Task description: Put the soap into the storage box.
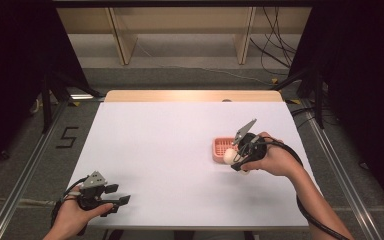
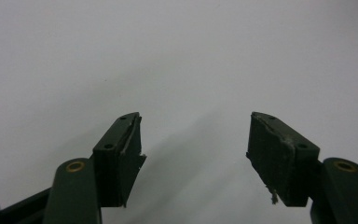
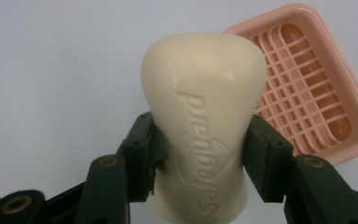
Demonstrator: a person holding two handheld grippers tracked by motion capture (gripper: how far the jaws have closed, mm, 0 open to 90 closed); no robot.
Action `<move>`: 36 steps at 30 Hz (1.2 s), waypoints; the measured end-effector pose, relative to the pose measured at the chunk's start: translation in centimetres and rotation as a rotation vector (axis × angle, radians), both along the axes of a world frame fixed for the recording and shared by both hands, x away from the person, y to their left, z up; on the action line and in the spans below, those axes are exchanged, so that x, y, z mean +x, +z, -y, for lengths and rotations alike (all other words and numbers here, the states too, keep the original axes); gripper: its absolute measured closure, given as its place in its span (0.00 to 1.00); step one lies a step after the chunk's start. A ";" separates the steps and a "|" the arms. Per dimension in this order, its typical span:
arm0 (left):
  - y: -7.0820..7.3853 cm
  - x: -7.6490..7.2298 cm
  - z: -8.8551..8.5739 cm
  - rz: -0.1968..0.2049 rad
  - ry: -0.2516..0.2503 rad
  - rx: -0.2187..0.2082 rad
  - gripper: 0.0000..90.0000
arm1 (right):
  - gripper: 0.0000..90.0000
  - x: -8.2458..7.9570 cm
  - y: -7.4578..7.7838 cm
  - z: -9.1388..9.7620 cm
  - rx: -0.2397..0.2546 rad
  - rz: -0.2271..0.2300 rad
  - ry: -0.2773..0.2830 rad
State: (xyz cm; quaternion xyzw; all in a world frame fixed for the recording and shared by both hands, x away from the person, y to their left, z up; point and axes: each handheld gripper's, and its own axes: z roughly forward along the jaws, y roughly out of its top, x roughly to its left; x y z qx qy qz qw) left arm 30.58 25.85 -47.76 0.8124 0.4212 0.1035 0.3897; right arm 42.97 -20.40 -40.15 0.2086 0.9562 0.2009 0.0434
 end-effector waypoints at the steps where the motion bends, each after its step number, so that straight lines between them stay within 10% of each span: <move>1: 0.0 0.0 0.0 0.001 0.001 -0.001 0.38 | 0.56 0.0 0.0 0.1 -0.004 0.001 -0.007; 36: 0.0 0.1 -0.2 -0.001 0.004 0.010 0.38 | 0.56 2.9 0.8 0.6 -0.142 -0.005 0.086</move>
